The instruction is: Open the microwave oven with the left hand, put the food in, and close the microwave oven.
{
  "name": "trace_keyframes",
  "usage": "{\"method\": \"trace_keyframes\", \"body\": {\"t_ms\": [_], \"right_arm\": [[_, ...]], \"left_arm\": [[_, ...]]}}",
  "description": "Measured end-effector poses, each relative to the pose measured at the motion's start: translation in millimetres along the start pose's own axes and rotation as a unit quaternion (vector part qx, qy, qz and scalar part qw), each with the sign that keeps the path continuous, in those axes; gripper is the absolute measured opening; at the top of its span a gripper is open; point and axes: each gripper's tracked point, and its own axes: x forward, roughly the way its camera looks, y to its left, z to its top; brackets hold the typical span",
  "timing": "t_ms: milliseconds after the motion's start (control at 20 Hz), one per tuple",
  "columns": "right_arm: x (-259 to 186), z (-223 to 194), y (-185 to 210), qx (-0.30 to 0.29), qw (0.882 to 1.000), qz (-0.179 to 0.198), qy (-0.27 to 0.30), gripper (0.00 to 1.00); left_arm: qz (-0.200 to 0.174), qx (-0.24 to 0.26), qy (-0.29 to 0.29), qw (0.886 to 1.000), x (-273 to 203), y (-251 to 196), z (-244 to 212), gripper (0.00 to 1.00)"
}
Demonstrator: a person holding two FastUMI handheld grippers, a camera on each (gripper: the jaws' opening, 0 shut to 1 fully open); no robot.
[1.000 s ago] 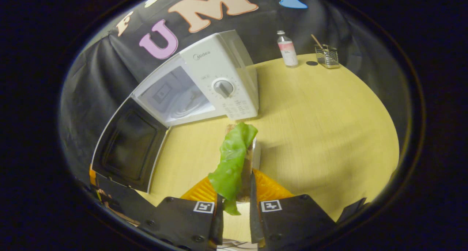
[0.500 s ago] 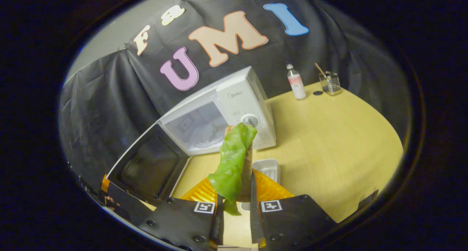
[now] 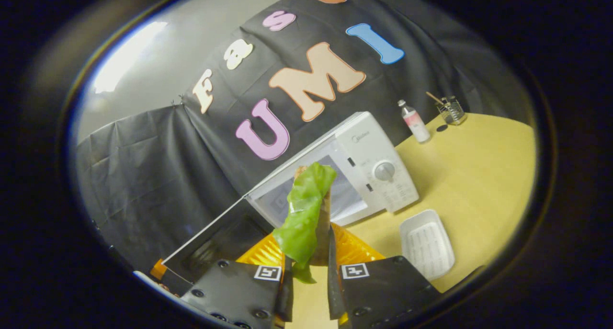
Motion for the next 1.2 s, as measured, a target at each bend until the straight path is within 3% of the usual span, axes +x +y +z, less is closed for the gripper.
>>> {"method": "trace_keyframes", "body": {"t_ms": [300, 350, 400, 450, 500, 650, 800, 900, 950, 1000, 1200], "right_arm": [[63, -39, 9, -0.003, 1.000, -0.017, -0.018, 0.31], [75, -43, 10, 0.001, 1.000, -0.018, -0.020, 0.31], [87, -48, 10, 0.002, 1.000, -0.024, -0.019, 0.31], [98, -53, 8, 0.003, 0.999, -0.030, -0.017, 0.27], [109, -61, 11, 0.004, 0.999, -0.031, -0.011, 0.31], [140, -76, 17, 0.022, 0.999, -0.025, 0.006, 0.31], [165, -72, 18, 0.008, 0.999, -0.032, -0.011, 0.31], [180, -68, 19, 0.001, 0.999, -0.033, -0.024, 0.31], [188, -67, 19, 0.002, 0.999, -0.034, -0.025, 0.31], [195, -66, 20, 0.004, 0.999, -0.033, -0.025, 0.31], [218, -70, 19, 0.004, 0.999, -0.037, -0.019, 0.31]], "left_arm": [[-0.008, 0.001, 0.005, 1.000, -3, -3, -3, 0.94], [-0.013, 0.001, 0.004, 1.000, -4, -5, -1, 0.90], [-0.015, 0.002, 0.002, 1.000, -5, -6, 0, 0.94], [-0.017, 0.003, 0.001, 1.000, -4, -7, 2, 0.90], [-0.016, 0.004, -0.001, 1.000, -5, -6, 3, 0.94], [-0.010, 0.011, 0.001, 1.000, -2, -1, 1, 0.94], [-0.013, 0.014, 0.006, 1.000, -2, -2, -2, 0.90], [-0.012, 0.014, 0.005, 1.000, 0, 0, -2, 0.94], [-0.013, 0.013, 0.004, 1.000, 1, -1, -1, 0.90], [-0.014, 0.011, 0.003, 1.000, 0, -1, 0, 0.94], [-0.016, 0.012, 0.001, 1.000, 2, 0, 0, 0.94]]}}
